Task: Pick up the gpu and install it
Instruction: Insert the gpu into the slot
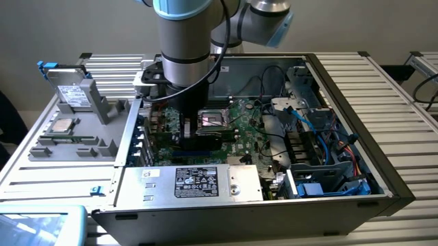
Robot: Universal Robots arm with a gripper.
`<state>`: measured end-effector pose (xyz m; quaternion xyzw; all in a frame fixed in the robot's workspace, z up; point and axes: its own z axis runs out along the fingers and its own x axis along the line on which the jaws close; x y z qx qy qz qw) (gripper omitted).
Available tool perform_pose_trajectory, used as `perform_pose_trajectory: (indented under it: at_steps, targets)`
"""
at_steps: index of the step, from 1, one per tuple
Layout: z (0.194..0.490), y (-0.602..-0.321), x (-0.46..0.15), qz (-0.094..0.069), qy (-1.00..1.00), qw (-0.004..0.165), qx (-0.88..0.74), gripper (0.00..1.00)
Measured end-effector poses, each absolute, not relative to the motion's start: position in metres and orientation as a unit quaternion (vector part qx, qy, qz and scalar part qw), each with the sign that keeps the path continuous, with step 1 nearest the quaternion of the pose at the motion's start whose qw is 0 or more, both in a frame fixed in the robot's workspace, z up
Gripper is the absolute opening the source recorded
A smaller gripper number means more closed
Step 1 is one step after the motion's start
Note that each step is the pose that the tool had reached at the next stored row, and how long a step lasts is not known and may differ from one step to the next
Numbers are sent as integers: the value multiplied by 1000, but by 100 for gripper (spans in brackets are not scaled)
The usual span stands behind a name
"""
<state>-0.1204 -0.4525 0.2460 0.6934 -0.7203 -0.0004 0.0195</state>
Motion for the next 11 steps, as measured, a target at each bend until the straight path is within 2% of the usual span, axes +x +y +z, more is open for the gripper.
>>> perform_pose_trajectory:
  at_steps: [11]
  targets:
    - [246,-451,-121,2,-720,22,693,28]
